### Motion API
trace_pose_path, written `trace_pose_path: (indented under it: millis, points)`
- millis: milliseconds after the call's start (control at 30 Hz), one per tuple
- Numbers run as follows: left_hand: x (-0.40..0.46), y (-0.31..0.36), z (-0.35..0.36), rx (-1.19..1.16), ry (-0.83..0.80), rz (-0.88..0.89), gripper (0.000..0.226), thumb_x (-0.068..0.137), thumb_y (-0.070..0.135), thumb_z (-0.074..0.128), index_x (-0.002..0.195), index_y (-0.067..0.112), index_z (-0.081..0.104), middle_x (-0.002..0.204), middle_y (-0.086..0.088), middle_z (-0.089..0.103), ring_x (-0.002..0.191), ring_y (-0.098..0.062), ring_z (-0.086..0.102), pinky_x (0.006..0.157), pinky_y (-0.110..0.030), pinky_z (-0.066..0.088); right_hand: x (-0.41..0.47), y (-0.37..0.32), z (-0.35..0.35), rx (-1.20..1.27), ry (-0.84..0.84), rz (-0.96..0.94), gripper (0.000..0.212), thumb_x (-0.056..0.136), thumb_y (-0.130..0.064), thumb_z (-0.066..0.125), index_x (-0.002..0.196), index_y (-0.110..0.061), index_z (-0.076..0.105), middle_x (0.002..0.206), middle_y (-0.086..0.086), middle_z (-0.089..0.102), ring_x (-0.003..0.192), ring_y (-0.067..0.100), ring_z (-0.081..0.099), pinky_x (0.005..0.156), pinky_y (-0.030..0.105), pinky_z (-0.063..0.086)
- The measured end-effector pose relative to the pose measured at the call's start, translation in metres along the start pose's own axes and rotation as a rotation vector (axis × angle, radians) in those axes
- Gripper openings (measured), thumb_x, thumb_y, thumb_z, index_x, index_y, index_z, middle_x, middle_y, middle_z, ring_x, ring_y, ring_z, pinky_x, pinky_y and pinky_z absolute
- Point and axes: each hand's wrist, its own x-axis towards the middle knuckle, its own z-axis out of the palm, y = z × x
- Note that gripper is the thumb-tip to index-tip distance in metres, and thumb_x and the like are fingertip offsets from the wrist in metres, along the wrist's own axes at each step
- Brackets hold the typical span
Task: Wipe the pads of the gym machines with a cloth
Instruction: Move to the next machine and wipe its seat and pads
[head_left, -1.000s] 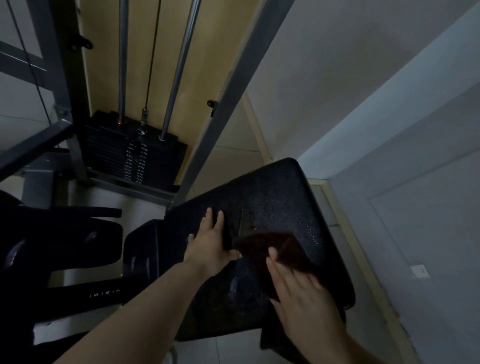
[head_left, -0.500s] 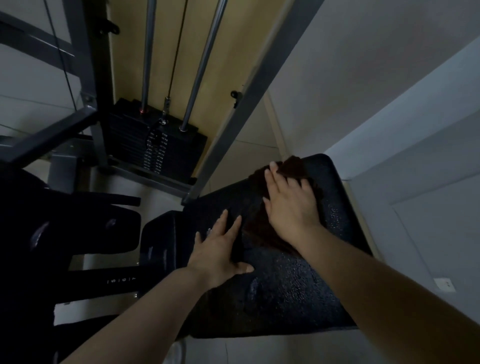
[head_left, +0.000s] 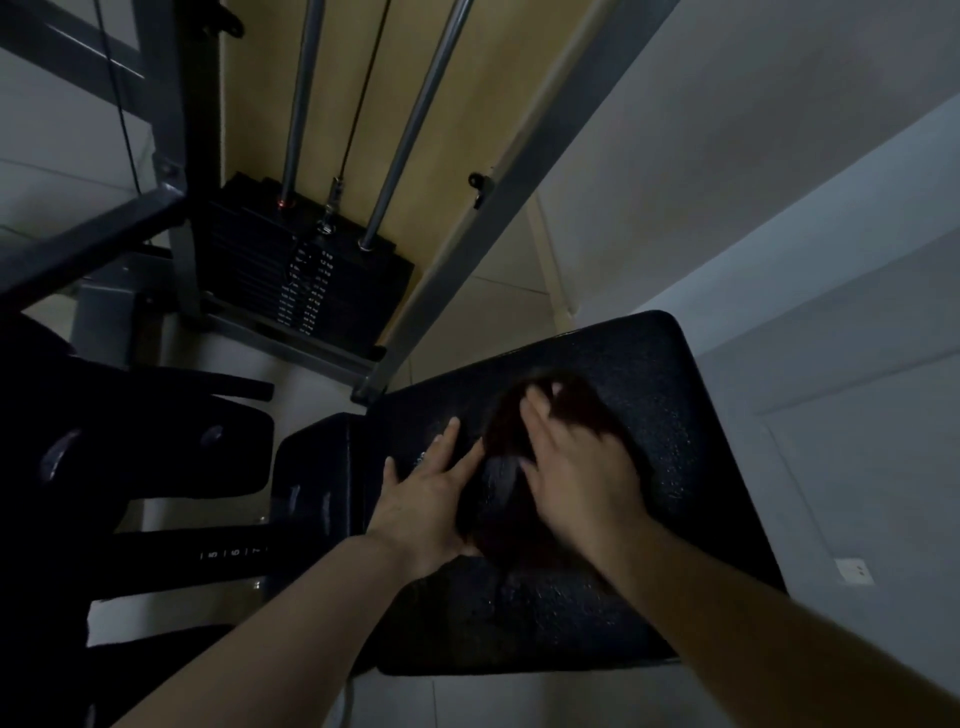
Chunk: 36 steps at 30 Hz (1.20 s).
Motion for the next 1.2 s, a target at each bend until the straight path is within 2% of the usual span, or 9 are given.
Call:
trace_pose_path:
  millis: [67, 300, 500, 567, 733, 900, 1100, 1133, 1200]
  points:
    - [0.000, -0.002, -0.002, 0.021, -0.008, 0.003, 0.117, 0.073, 0.054, 0.073, 0.145, 0.042, -0.019, 0.153, 0.009, -0.031, 0.145, -0.015, -0.012, 0.113, -0.058, -0.002, 0.050, 0.006, -0.001, -0.076, 0.070, 0.007, 0.062, 0.102, -0.041, 0.026, 0.152, -0.015, 0.002, 0.160, -0.002, -0.005, 0.144, 0.018, 0.018, 0.105, 0.033, 0.029]
    - [-0.015, -0.008, 0.012, -0.015, 0.019, -0.076, 0.124, 0.071, 0.054, 0.074, 0.149, 0.025, -0.018, 0.152, 0.011, -0.033, 0.146, -0.011, -0.007, 0.117, -0.049, -0.001, 0.034, -0.002, 0.009, -0.160, 0.049, 0.004, 0.066, 0.100, -0.045, 0.025, 0.152, -0.009, 0.005, 0.160, 0.007, 0.004, 0.133, 0.023, 0.034, 0.103, 0.038, 0.028]
    - [-0.031, -0.025, 0.031, -0.092, 0.007, -0.144, 0.130, 0.067, 0.056, 0.076, 0.146, 0.025, -0.024, 0.149, 0.014, -0.037, 0.146, -0.009, -0.006, 0.117, -0.050, -0.001, -0.088, -0.032, 0.045, -0.057, -0.068, -0.017, 0.097, 0.070, -0.057, 0.071, 0.139, 0.002, 0.039, 0.151, 0.018, 0.032, 0.118, 0.031, 0.040, 0.086, 0.041, 0.029]
    - [-0.031, -0.025, 0.031, -0.070, 0.008, -0.138, 0.131, 0.067, 0.057, 0.076, 0.145, 0.024, -0.024, 0.149, 0.013, -0.038, 0.145, -0.009, -0.010, 0.117, -0.050, -0.001, -0.092, -0.030, 0.048, -0.055, -0.077, -0.051, 0.099, 0.066, -0.059, 0.074, 0.138, 0.001, 0.042, 0.150, 0.016, 0.032, 0.123, 0.031, 0.042, 0.088, 0.041, 0.029]
    - [-0.030, -0.026, 0.029, -0.068, -0.003, -0.131, 0.131, 0.068, 0.058, 0.075, 0.145, 0.024, -0.025, 0.149, 0.014, -0.038, 0.145, -0.009, -0.012, 0.117, -0.052, 0.000, -0.004, -0.018, 0.020, -0.167, -0.078, -0.025, 0.080, 0.095, -0.060, 0.024, 0.150, -0.009, -0.005, 0.158, 0.005, -0.016, 0.143, 0.027, 0.017, 0.108, 0.045, 0.021]
    - [-0.032, -0.025, 0.027, -0.038, -0.001, -0.138, 0.129, 0.068, 0.060, 0.073, 0.147, 0.024, -0.023, 0.149, 0.014, -0.037, 0.145, -0.010, -0.014, 0.116, -0.051, -0.002, 0.076, -0.021, 0.010, -0.218, -0.113, 0.060, 0.080, 0.093, -0.065, 0.025, 0.152, -0.019, -0.003, 0.159, 0.001, -0.016, 0.141, 0.032, 0.014, 0.108, 0.054, 0.017]
    - [-0.037, -0.030, 0.031, -0.027, 0.003, -0.143, 0.127, 0.070, 0.063, 0.070, 0.146, 0.023, -0.024, 0.149, 0.012, -0.038, 0.145, -0.009, -0.010, 0.117, -0.049, -0.003, 0.002, -0.030, 0.019, -0.178, -0.149, -0.047, 0.089, 0.090, -0.068, 0.027, 0.150, -0.014, -0.010, 0.156, 0.006, -0.026, 0.141, 0.032, 0.014, 0.109, 0.052, 0.016]
    - [-0.038, -0.031, 0.031, -0.015, 0.005, -0.140, 0.127, 0.070, 0.063, 0.070, 0.146, 0.023, -0.024, 0.149, 0.012, -0.038, 0.145, -0.009, -0.011, 0.117, -0.048, -0.003, -0.020, -0.032, 0.024, -0.168, -0.170, -0.065, 0.091, 0.089, -0.069, 0.032, 0.150, -0.013, -0.006, 0.157, 0.007, -0.022, 0.140, 0.033, 0.018, 0.107, 0.053, 0.018]
    - [-0.038, -0.032, 0.029, 0.006, -0.003, -0.137, 0.127, 0.070, 0.062, 0.070, 0.146, 0.023, -0.024, 0.150, 0.012, -0.037, 0.144, -0.008, -0.013, 0.116, -0.049, -0.003, -0.059, -0.033, 0.033, -0.086, -0.164, -0.092, 0.095, 0.077, -0.069, 0.050, 0.148, -0.011, 0.026, 0.159, 0.009, 0.007, 0.125, 0.036, 0.041, 0.094, 0.050, 0.027]
